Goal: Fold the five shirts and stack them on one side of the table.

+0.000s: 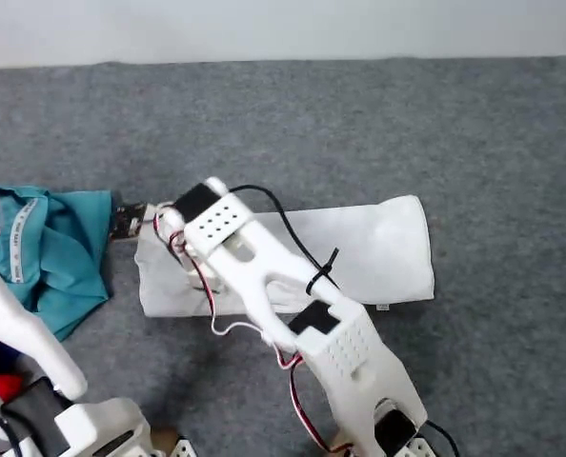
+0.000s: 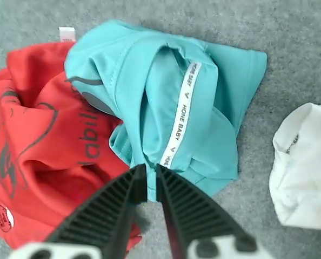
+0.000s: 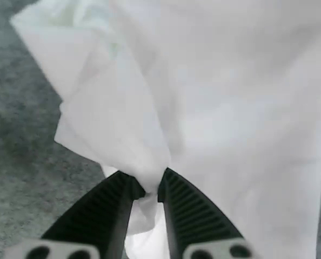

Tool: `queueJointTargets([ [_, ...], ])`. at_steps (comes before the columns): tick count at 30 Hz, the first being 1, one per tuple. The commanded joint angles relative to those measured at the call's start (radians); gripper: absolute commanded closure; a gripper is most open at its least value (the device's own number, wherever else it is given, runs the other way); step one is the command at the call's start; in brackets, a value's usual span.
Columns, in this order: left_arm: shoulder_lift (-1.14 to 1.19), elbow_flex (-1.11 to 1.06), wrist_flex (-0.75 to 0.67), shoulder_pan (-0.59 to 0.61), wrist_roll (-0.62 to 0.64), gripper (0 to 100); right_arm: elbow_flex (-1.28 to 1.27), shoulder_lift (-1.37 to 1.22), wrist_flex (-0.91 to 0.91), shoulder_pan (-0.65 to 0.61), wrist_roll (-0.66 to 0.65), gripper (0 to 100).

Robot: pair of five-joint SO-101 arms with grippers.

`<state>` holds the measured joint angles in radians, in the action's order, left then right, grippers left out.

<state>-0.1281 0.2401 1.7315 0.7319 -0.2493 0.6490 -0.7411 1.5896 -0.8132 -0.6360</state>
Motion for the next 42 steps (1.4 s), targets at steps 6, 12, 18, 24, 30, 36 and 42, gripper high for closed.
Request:
queueJointTargets([
  [6, -0.035, -0.008, 0.021, 0.0, -0.012, 96, 0.222, -0.076, 0.091, 0.044, -0.002, 89.0],
  [12, -0.035, -0.008, 0.021, 0.0, -0.012, 96, 0.31, -0.154, 0.085, 0.099, 0.035, 86.1],
  [18, -0.035, -0.008, 0.021, 0.0, -0.012, 96, 0.422, -0.22, 0.119, 0.131, 0.04, 86.1],
  [24, -0.035, -0.008, 0.021, 0.0, -0.012, 96, 0.514, -0.223, 0.205, 0.101, 0.048, 85.9],
  [30, -0.037, -0.008, 0.021, -0.037, -0.014, 96, 0.542, -0.249, 0.16, 0.117, 0.087, 82.4],
  [36, -0.038, -0.008, 0.021, -0.038, -0.014, 96, 0.543, -0.275, 0.139, 0.156, 0.123, 80.4],
  [42, -0.041, -0.004, 0.021, -0.038, -0.04, 96, 0.543, -0.211, 0.171, 0.17, 0.123, 80.4],
])
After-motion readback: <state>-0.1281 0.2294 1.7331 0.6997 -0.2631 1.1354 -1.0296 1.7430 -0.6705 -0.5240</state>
